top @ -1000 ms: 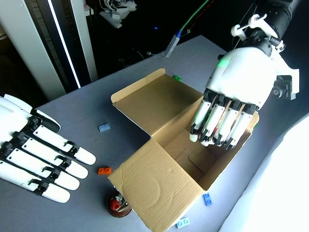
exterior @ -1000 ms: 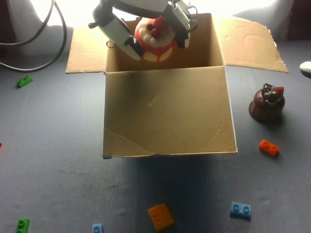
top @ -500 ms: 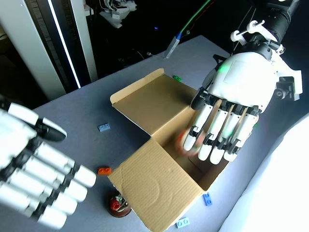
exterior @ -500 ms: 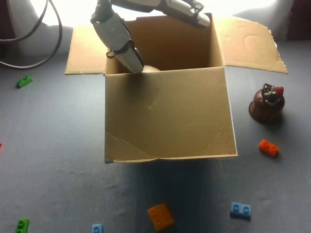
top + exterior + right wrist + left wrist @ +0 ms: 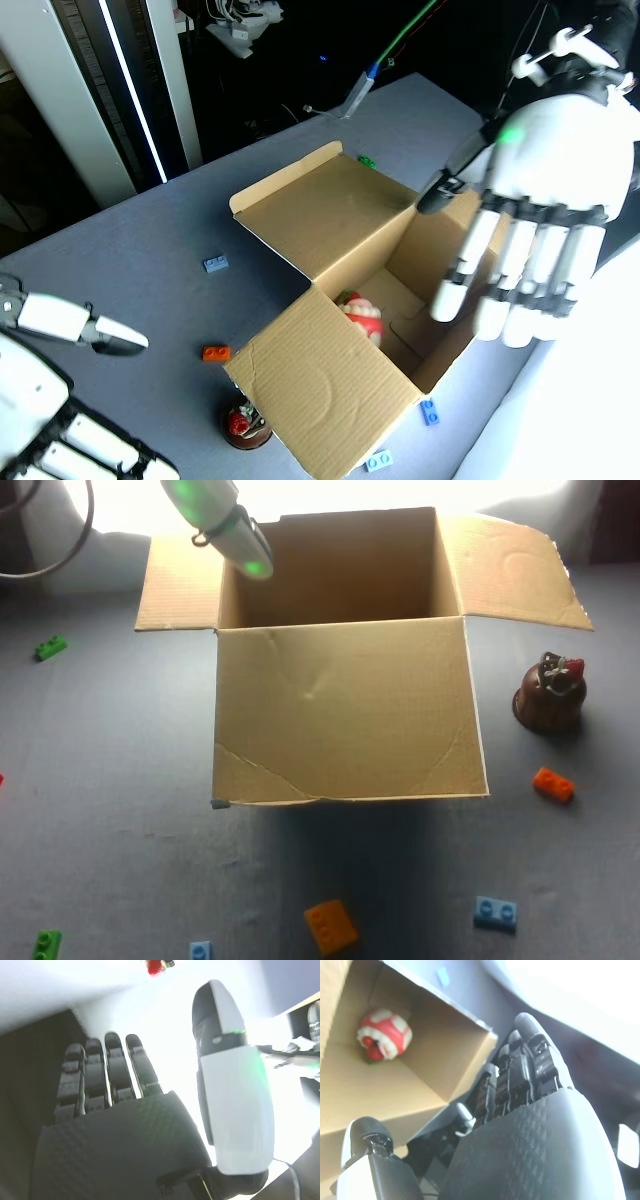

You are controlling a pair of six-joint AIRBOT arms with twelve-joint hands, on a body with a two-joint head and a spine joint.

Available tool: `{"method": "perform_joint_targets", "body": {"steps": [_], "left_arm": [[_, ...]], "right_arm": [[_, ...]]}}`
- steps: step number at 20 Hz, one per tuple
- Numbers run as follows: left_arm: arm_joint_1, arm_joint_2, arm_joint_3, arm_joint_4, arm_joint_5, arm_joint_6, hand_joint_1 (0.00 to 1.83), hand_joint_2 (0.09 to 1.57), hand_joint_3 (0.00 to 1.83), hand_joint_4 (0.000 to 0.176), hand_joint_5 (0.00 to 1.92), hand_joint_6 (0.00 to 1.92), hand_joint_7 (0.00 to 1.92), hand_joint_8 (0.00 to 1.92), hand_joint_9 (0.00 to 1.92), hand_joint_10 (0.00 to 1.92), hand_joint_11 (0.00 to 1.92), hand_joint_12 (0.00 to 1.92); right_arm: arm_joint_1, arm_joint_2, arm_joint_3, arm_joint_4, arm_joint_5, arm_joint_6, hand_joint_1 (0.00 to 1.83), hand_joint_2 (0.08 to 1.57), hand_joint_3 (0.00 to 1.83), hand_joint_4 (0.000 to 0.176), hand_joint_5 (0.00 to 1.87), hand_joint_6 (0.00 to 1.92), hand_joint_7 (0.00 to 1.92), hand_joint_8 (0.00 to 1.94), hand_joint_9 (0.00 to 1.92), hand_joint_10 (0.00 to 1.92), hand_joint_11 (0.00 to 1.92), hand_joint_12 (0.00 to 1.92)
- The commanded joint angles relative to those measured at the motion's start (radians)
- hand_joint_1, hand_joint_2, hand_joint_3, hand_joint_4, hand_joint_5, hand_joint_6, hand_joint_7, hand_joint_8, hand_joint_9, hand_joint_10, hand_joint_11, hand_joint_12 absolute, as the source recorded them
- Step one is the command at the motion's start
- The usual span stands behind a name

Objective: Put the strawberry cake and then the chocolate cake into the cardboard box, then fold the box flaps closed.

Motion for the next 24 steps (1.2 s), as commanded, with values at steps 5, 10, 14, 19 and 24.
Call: {"method": "perform_joint_targets", "body": {"steps": [5,10,14,19,24], "left_arm": [[-0.023,0.091,0.006,-0.027,-0.053,-0.054,0.00,1.10,0.02,0.051,0.13,0.00,0.14,0.00,0.18,0.00,0.00,0.72],[-0.022,0.169,0.027,0.029,-0.130,-0.097,0.00,1.16,0.02,0.005,0.14,0.00,0.16,0.01,0.16,0.00,0.00,0.58],[-0.016,0.214,0.057,0.053,-0.157,-0.132,0.00,1.22,0.02,0.000,0.13,0.00,0.16,0.00,0.15,0.00,0.00,0.55],[0.028,0.263,0.106,0.068,-0.183,-0.162,0.00,1.24,0.01,0.000,0.10,0.00,0.14,0.00,0.13,0.00,0.00,0.50],[0.134,0.297,0.130,0.012,-0.221,-0.134,0.00,1.25,0.00,0.000,0.11,0.01,0.13,0.00,0.13,0.00,0.00,0.46]], "right_arm": [[-0.002,-0.068,0.100,-0.001,0.107,0.091,0.43,1.12,0.00,0.000,0.06,0.01,0.09,0.01,0.05,0.01,0.01,0.00],[-0.003,-0.144,0.148,-0.132,0.174,0.091,0.24,1.17,0.02,0.000,0.05,0.01,0.08,0.00,0.05,0.00,0.01,0.02],[-0.001,-0.197,0.192,-0.158,0.185,0.091,0.32,1.18,0.02,0.000,0.08,0.01,0.10,0.01,0.07,0.01,0.00,0.02],[0.003,-0.245,0.210,-0.254,0.185,0.122,0.48,1.16,0.00,0.000,0.08,0.01,0.11,0.00,0.08,0.01,0.00,0.13],[0.017,-0.275,0.224,-0.265,0.195,0.121,0.65,1.16,0.00,0.000,0.02,0.00,0.08,0.00,0.05,0.00,0.00,0.02]]}}
